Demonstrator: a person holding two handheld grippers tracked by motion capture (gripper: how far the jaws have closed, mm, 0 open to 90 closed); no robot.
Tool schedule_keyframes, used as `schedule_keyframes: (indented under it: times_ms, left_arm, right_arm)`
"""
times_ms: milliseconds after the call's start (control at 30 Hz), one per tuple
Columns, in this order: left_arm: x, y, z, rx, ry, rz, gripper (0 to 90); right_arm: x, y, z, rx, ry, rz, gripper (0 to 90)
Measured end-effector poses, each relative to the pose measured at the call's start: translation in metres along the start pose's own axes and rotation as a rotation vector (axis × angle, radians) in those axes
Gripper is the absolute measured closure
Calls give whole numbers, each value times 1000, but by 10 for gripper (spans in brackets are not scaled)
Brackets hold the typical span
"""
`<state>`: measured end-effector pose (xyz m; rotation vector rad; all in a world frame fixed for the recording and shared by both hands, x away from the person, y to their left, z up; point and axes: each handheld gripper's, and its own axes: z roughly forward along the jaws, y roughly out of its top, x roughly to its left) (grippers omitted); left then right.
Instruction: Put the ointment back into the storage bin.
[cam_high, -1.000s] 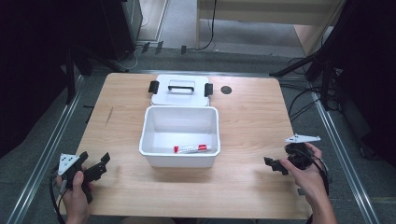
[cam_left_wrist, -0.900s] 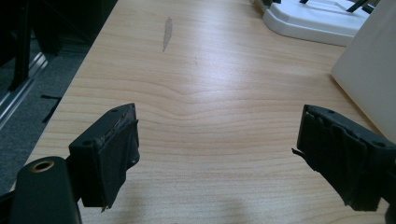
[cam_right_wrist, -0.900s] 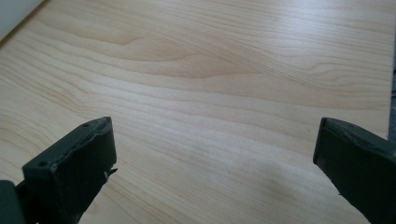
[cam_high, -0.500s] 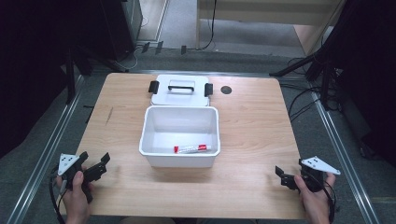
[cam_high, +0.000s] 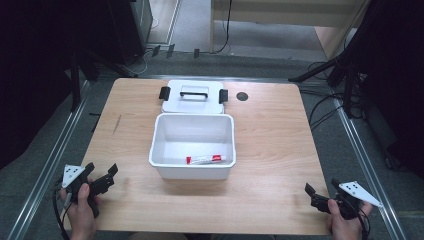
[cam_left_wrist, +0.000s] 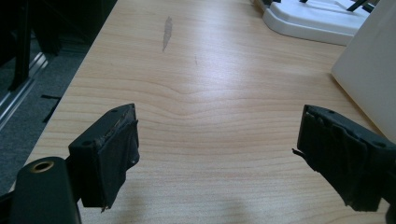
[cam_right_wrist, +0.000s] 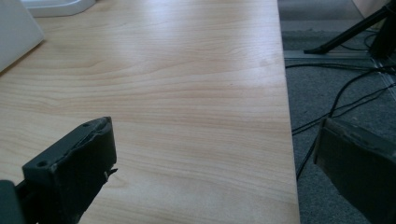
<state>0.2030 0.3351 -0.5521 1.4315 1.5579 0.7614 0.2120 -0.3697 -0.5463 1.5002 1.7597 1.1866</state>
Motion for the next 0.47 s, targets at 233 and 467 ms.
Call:
schedule_keyframes:
  times_ms: [233, 467]
  left_arm:
    - [0, 0, 0, 5, 3, -6, 134]
    - [1, 0, 0, 3, 1, -7, 134]
  right_arm:
    - [-3, 1, 1, -7, 0, 32, 0]
    - [-6, 1, 1, 2, 15, 63, 0]
